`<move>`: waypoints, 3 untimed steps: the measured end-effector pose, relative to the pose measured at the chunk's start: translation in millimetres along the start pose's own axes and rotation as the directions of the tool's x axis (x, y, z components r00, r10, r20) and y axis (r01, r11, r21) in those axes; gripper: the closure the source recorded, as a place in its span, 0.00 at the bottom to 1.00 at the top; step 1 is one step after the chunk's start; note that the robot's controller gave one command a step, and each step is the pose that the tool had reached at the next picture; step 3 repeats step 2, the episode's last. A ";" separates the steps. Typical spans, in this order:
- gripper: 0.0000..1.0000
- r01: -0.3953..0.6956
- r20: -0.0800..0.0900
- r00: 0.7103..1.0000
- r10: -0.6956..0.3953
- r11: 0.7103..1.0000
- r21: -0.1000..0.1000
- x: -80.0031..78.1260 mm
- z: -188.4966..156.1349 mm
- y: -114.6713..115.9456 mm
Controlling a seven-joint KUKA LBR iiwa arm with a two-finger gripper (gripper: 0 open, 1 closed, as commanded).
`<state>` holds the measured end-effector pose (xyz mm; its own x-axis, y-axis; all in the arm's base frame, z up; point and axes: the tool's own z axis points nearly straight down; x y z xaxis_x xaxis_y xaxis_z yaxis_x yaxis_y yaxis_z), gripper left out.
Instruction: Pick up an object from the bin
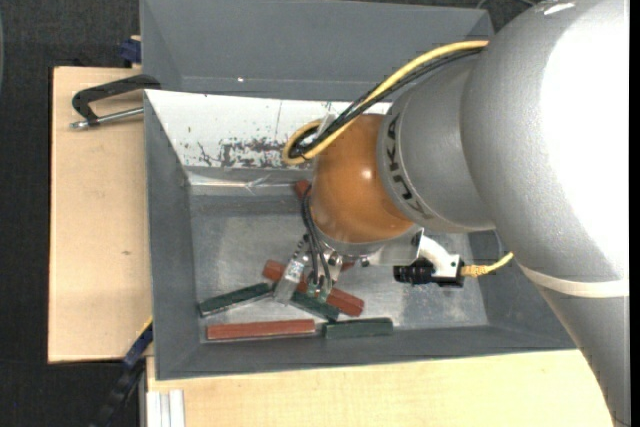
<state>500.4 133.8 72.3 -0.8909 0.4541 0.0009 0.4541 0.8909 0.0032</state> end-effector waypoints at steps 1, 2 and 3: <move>1.00 0.000 0.000 1.000 0.000 1.000 0.000 0.0 0.0 0.0; 1.00 0.000 0.000 1.000 0.000 1.000 0.001 0.3 -3.3 -0.4; 1.00 0.000 0.000 1.000 0.000 1.000 0.001 0.3 -3.3 -0.4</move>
Offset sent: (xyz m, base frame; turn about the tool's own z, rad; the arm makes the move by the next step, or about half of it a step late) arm 0.0000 -0.0001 0.0375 0.0000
